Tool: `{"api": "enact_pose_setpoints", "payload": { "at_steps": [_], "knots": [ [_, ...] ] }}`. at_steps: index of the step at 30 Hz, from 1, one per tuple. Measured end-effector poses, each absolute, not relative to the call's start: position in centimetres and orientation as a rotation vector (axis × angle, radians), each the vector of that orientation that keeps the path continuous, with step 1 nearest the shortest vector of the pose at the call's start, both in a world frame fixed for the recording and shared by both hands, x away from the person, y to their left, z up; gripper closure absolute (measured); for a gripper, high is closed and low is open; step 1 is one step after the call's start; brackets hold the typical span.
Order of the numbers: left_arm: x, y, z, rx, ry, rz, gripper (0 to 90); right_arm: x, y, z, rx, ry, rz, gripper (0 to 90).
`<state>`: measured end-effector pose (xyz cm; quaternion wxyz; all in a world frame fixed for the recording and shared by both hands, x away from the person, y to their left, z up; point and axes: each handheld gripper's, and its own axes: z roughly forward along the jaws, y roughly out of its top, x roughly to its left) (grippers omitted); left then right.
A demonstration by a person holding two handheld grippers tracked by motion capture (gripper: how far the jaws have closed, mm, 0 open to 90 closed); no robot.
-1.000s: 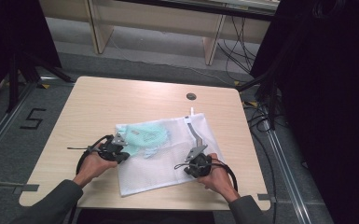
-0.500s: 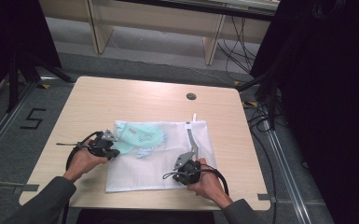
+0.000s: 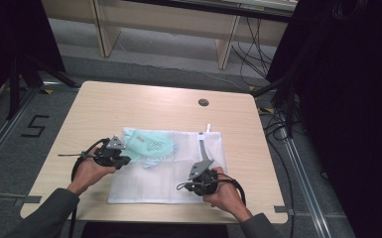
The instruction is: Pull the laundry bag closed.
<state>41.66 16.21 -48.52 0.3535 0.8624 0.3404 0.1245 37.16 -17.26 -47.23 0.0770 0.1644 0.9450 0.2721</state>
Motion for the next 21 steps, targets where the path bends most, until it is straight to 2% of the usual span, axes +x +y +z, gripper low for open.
{"api": "enact_pose_setpoints", "payload": {
  "at_steps": [2,6,9,11,18,21],
  "knots": [
    [41.3,15.4,-48.3,2.198,0.819,0.288,82.3,37.0,-18.5,-47.0,0.54,2.812,0.826,87.0],
    [40.1,13.5,-47.6,2.196,0.735,0.252,66.0,36.5,-20.7,-46.9,0.554,2.787,0.844,76.8],
    [39.4,12.6,-47.7,2.209,0.679,0.229,59.1,35.8,-21.5,-47.0,0.622,2.779,0.845,70.0],
    [39.1,12.1,-47.8,2.211,0.698,0.224,51.1,35.5,-22.1,-47.3,0.654,2.788,0.827,65.0],
    [37.8,11.3,-47.6,2.179,0.706,0.203,42.3,35.6,-23.3,-47.6,0.631,2.804,0.856,55.5],
    [37.3,11.0,-47.5,2.171,0.7,0.184,39.6,35.7,-23.4,-47.8,0.623,2.82,0.858,54.2]
  ]
}}
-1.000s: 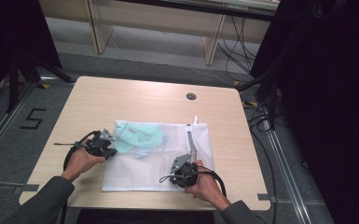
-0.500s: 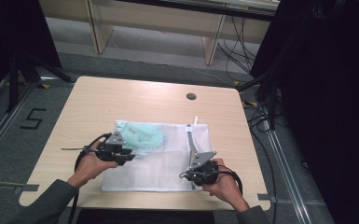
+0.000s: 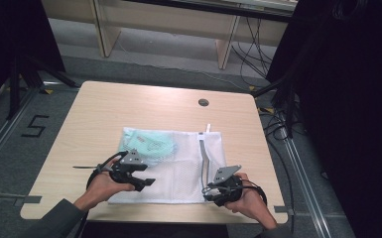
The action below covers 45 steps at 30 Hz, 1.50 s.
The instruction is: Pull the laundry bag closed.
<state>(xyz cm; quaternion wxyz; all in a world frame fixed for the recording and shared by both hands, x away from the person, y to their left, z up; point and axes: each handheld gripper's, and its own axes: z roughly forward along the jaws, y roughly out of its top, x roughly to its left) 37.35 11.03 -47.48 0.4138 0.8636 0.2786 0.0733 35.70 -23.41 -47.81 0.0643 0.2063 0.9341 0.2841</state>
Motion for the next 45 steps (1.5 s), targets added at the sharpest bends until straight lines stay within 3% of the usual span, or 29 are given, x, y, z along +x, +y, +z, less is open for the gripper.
{"api": "enact_pose_setpoints", "payload": {
  "at_steps": [8,23,41,45],
  "knots": [
    [37.3,11.0,-47.8,2.227,0.686,0.179,36.3,36.3,-22.7,-48.4,0.578,2.877,0.849,48.4],
    [37.5,11.0,-48.0,2.249,0.708,0.174,32.8,36.6,-22.4,-48.8,0.55,2.926,0.827,47.6],
    [37.5,10.9,-48.1,2.241,0.735,0.162,31.1,36.2,-22.5,-48.1,0.468,2.951,0.881,67.7],
    [37.5,10.9,-48.1,2.246,0.73,0.168,30.9,36.0,-22.5,-48.0,0.504,2.965,0.869,75.6]
  ]
}}
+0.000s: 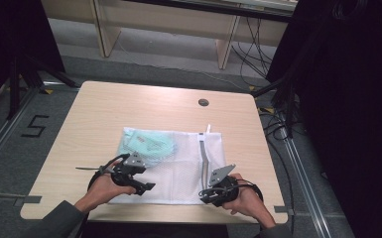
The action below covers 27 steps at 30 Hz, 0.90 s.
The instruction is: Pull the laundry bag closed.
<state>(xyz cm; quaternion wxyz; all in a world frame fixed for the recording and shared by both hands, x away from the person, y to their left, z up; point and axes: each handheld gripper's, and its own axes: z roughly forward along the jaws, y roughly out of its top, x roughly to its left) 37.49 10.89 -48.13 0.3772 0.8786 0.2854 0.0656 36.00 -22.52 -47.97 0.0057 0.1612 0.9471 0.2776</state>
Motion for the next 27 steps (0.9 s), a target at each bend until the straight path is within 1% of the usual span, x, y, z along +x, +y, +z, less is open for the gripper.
{"api": "enact_pose_setpoints", "payload": {
  "at_steps": [3,7,11,15,18,19,26,27],
  "knots": [
    [37.5,10.9,-48.2,2.252,0.723,0.169,30.8,36.1,-22.7,-48.0,0.486,2.97,0.866,77.3],
    [37.4,10.8,-48.2,2.251,0.733,0.156,30.8,36.0,-22.9,-48.0,0.524,2.988,0.832,83.0],
    [37.4,10.7,-48.3,2.248,0.738,0.154,30.7,36.1,-23.2,-47.9,0.547,2.98,0.823,86.4],
    [37.4,10.7,-48.3,2.248,0.735,0.15,30.6,36.2,-23.3,-48.0,0.563,2.986,0.812,86.8],
    [37.4,10.6,-48.3,2.263,0.713,0.171,30.6,36.1,-23.2,-47.9,0.574,2.977,0.82,86.9],
    [37.3,10.4,-48.3,2.252,0.731,0.163,30.7,36.3,-23.2,-47.9,0.555,2.977,0.829,86.9],
    [36.1,7.8,-48.6,2.227,0.659,0.151,32.6,36.4,-23.3,-47.3,0.6,2.948,0.826,86.9],
    [35.8,7.3,-48.6,2.206,0.651,0.138,34.3,36.4,-23.4,-47.1,0.621,2.951,0.837,87.0]
  ]
}}
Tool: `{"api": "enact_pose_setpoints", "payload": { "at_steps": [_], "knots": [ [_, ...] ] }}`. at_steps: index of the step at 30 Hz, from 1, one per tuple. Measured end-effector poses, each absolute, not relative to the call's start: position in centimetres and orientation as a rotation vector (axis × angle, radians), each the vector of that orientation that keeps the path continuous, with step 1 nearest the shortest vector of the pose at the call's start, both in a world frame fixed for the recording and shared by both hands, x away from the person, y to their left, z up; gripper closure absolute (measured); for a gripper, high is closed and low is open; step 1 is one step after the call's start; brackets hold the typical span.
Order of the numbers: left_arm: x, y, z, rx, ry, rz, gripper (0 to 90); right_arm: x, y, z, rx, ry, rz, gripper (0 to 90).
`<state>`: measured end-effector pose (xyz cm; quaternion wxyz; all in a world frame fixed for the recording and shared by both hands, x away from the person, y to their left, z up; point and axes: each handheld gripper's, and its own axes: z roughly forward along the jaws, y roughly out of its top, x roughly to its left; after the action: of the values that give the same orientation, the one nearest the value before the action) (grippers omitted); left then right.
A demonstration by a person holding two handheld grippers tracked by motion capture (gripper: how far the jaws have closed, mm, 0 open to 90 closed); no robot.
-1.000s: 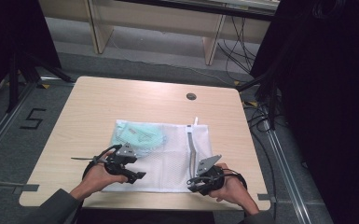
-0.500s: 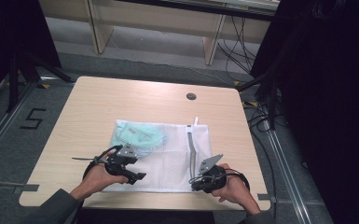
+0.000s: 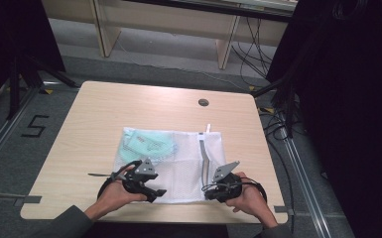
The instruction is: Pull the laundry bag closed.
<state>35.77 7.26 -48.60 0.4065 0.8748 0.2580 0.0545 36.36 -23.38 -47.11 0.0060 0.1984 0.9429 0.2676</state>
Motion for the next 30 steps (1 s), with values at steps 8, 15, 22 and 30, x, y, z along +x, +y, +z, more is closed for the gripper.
{"api": "enact_pose_setpoints", "payload": {
  "at_steps": [8,15,22,30],
  "knots": [
    [33.7,3.0,-49.3,2.168,0.532,0.139,37.4,36.4,-23.3,-46.7,0.68,2.941,0.847,87.0],
    [33.2,0.7,-50.2,2.197,0.487,0.157,39.0,36.6,-23.0,-46.3,0.665,2.943,0.857,87.0],
    [33.2,-0.8,-50.4,2.192,0.446,0.2,43.6,36.6,-22.7,-46.1,0.655,2.937,0.855,87.0],
    [33.7,-1.9,-50.7,2.182,0.39,0.225,55.6,36.7,-22.5,-46.0,0.636,2.937,0.861,87.0]
  ]
}}
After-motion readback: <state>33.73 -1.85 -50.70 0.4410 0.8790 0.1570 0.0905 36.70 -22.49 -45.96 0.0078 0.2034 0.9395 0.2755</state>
